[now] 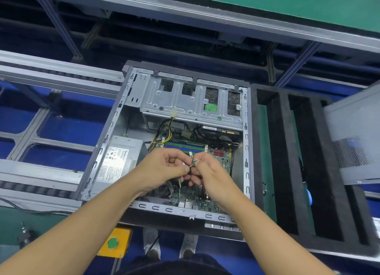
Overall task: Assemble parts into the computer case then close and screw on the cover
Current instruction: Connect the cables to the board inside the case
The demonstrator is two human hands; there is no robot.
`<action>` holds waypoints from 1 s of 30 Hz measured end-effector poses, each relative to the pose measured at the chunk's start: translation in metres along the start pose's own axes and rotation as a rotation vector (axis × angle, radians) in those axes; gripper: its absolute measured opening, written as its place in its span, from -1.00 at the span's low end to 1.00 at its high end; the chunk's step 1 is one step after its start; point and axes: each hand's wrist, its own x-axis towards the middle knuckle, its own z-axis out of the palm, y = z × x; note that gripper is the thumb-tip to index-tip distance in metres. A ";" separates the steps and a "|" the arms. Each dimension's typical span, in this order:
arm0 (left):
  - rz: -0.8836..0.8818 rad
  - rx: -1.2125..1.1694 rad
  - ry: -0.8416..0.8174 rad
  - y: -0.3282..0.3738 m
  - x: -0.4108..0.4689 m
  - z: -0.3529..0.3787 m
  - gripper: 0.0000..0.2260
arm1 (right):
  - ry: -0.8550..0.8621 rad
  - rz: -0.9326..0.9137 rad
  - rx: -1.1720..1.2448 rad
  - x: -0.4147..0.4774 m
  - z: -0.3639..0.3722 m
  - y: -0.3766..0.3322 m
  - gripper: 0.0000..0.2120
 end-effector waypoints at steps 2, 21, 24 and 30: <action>-0.021 -0.015 0.007 0.000 0.000 0.000 -0.89 | 0.028 -0.054 -0.137 -0.001 0.000 -0.001 -0.89; -0.107 0.937 -0.219 0.007 0.023 0.023 -0.81 | -0.061 -0.227 -1.166 -0.010 -0.019 -0.004 -0.86; -0.126 1.123 -0.298 0.007 0.030 0.039 -0.84 | -0.113 -0.128 -1.277 -0.009 -0.018 -0.003 -0.93; -0.122 1.301 -0.262 0.000 0.031 0.051 -0.76 | -0.090 0.052 -1.260 -0.004 -0.011 0.002 -0.86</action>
